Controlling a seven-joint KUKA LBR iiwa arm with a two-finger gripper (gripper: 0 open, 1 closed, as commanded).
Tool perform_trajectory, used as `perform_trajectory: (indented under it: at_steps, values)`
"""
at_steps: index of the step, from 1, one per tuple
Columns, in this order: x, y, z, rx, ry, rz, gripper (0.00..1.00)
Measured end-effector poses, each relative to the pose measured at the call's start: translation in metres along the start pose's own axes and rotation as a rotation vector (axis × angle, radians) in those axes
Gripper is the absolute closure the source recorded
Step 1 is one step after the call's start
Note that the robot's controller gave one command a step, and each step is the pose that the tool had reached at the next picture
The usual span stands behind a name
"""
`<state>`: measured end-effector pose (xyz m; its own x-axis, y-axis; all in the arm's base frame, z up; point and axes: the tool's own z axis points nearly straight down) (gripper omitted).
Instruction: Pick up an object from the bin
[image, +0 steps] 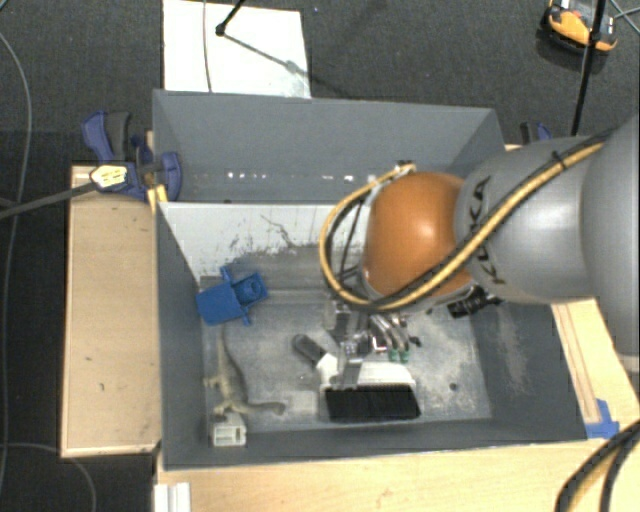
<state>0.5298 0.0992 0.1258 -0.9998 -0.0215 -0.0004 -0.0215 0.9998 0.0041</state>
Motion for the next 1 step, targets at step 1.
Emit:
perform_trajectory:
  at_steps: [1]
  values:
    - [0.0067,-0.0395,0.0313,0.004,-0.007,-0.015,0.0]
